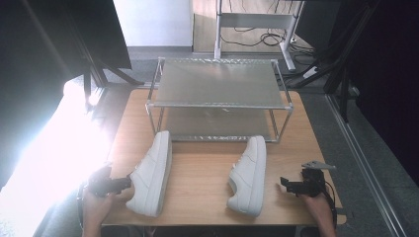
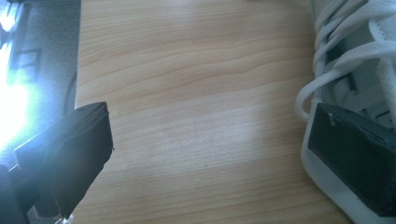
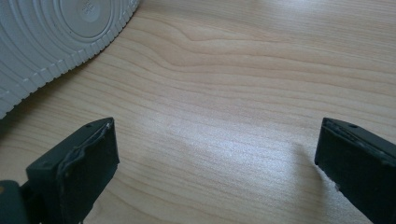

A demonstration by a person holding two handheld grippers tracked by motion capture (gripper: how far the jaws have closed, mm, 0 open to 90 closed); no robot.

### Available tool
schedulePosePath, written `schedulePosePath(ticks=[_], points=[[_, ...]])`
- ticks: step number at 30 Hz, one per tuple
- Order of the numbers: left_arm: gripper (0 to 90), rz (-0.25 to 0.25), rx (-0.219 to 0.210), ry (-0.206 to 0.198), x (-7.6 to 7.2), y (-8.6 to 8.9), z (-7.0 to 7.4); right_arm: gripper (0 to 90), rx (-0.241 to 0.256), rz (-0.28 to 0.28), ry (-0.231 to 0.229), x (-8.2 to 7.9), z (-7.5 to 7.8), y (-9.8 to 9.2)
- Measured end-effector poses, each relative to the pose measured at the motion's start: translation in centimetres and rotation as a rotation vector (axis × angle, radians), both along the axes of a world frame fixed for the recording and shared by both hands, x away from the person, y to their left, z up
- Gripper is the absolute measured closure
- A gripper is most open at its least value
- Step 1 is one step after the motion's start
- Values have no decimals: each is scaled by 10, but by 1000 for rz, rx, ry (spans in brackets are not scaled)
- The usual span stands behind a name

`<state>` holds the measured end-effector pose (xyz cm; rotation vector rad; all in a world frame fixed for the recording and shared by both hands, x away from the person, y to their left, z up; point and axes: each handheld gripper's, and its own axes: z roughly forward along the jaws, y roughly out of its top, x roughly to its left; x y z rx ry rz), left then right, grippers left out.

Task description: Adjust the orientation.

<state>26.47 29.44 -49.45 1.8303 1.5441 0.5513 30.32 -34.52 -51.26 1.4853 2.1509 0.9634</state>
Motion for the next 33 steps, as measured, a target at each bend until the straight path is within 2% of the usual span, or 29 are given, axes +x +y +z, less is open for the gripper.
schedulePosePath(ticks=[2, 9, 14, 17, 19, 23, 25, 26, 28, 33], points=[[0, -8, -21, -14, 0, -3, 3, 5, -1, 2, 4, 0, 0, 0], [0, -33, -44, -45, 0, -12, 11, 14, 6, 1, 10, 0, -1, 0], [0, -60, -43, -46, 3, -22, 14, 16, 9, 5, 18, 0, -1, 0], [0, -72, -61, -49, 4, -26, 16, 16, 10, 5, 18, 0, -1, 0], [0, -89, -45, -45, 6, -33, 15, 16, 11, 5, 18, 1, -2, 0], [0, -111, -42, -39, 8, -41, 15, 16, 10, 5, 18, 1, -2, 0], [0, -138, -84, -54, 10, -46, 16, 16, 11, 6, 18, 1, -2, 0], [0, -138, -84, -54, 10, -46, 16, 16, 11, 6, 18, 1, -2, 0], [0, -164, -116, -65, 11, -52, 17, 16, 11, 6, 18, 1, -2, 0], [0, -225, -133, -78, 14, -72, 19, 28, 15, 6, 15, 0, -1, -1]])
